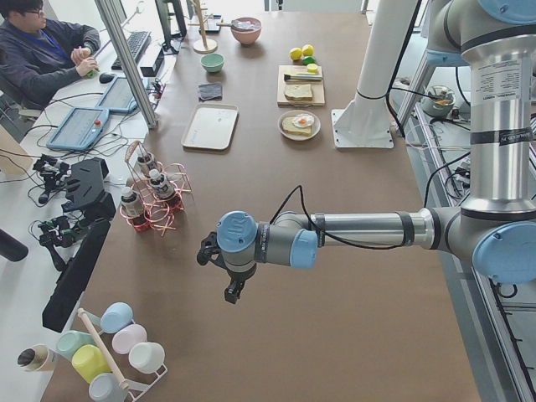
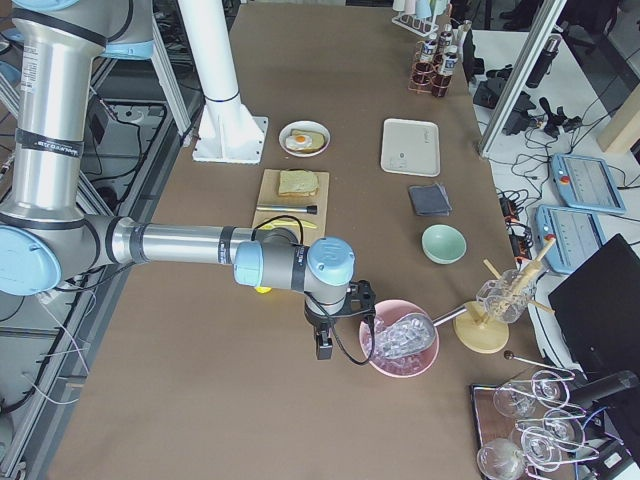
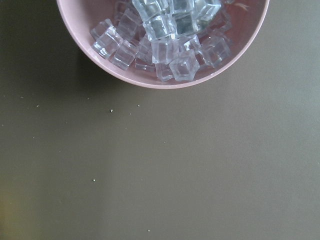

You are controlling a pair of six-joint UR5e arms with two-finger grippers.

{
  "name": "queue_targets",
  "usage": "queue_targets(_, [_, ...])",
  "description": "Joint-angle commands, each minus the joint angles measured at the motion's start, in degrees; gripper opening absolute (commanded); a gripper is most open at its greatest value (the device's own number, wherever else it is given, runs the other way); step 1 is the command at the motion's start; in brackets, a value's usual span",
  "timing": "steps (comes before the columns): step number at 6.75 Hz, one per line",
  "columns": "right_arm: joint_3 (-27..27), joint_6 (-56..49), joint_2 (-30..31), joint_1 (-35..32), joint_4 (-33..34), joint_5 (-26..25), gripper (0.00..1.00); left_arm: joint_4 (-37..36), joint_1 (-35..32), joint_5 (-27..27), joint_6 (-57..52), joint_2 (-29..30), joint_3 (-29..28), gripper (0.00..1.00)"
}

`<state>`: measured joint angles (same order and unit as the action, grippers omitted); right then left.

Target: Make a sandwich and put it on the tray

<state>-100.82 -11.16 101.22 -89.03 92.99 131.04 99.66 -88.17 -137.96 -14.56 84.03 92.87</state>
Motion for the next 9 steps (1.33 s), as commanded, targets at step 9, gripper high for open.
queue_targets(9, [-3.58, -0.18, 0.12, -0.09, 0.00, 3.17, 1.00, 0.54, -0.60, -0.12, 0.15, -0.18, 1.51, 0.98])
